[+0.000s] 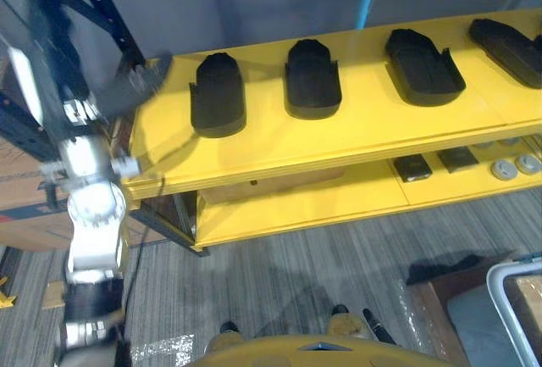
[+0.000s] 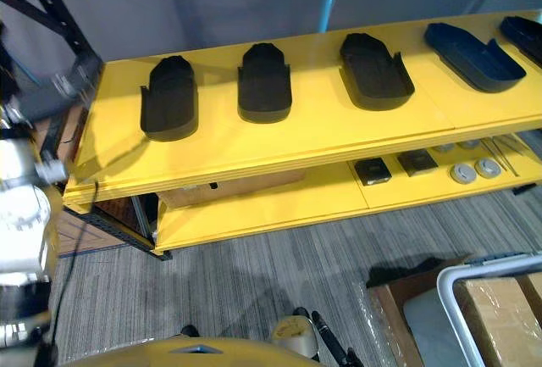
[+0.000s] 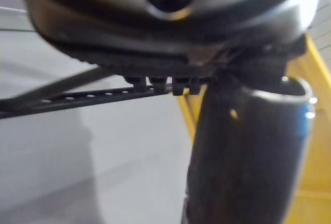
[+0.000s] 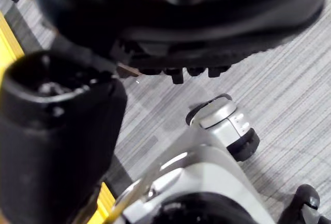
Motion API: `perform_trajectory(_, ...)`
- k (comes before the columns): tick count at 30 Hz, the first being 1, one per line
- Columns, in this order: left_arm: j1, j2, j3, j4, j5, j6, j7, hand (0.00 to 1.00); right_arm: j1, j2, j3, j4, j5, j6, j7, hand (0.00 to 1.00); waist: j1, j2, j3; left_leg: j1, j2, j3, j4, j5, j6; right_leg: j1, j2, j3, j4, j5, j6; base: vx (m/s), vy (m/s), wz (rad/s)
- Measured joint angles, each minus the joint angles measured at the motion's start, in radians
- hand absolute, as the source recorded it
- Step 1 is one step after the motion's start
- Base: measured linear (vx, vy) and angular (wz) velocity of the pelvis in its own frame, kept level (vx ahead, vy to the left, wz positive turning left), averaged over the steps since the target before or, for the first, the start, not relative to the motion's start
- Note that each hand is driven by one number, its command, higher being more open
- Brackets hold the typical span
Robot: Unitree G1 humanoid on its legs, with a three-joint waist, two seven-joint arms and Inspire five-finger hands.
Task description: Walk over and take three plastic housings, then place them on the shelf
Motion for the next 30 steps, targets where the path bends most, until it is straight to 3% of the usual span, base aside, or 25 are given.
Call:
perform_trajectory(4,0.168,-0.035,-0.031,0.05,0.129,-0.011,-0.033,1.0,0.003,0.0,-0.002,0.005,-0.022,0.008,-0.006,1.0,0.036,-0.004,-0.012,-0.001,-0.017,-0.036,-0.048,0.04,0.008,0.004,-0.007,-0.04,-0.009,0.0,-0.001,-0.06,0.0,0.26)
perform_trajectory(12,0.194,-0.035,-0.035,0.112,0.127,-0.033,-0.106,1.0,0.0,-0.015,0.017,0.0,-0.02,0.02,0.016,1.0,0.052,0.011,-0.037,-0.001,-0.026,-0.047,-0.09,0.069,0.013,-0.005,-0.01,-0.058,-0.011,-0.004,-0.008,-0.02,0.003,0.06)
perform_trajectory(22,0.172,-0.033,-0.083,0.198,0.133,-0.029,-0.087,1.0,-0.011,-0.033,0.038,0.007,-0.017,0.036,0.044,1.0,0.024,0.013,-0.044,-0.018,-0.026,-0.036,-0.09,0.07,0.012,-0.023,-0.01,-0.053,-0.028,0.012,0.008,0.02,0.002,-0.02)
perform_trajectory(27,0.092,-0.025,-0.135,0.243,0.138,0.022,-0.049,1.0,-0.011,-0.036,0.038,0.02,-0.017,0.049,0.042,1.0,0.021,0.014,-0.044,-0.017,-0.026,-0.019,-0.089,0.07,0.012,-0.035,-0.009,-0.038,-0.026,0.016,0.009,0.04,0.002,-0.09)
perform_trajectory(30,0.038,-0.011,-0.147,0.296,0.138,0.057,-0.013,1.0,-0.014,-0.04,0.038,0.019,-0.017,0.052,0.042,1.0,0.002,0.016,-0.03,-0.017,-0.026,-0.01,-0.079,0.069,0.012,-0.039,-0.01,-0.028,-0.024,0.02,0.006,0.0,0.003,-0.12)
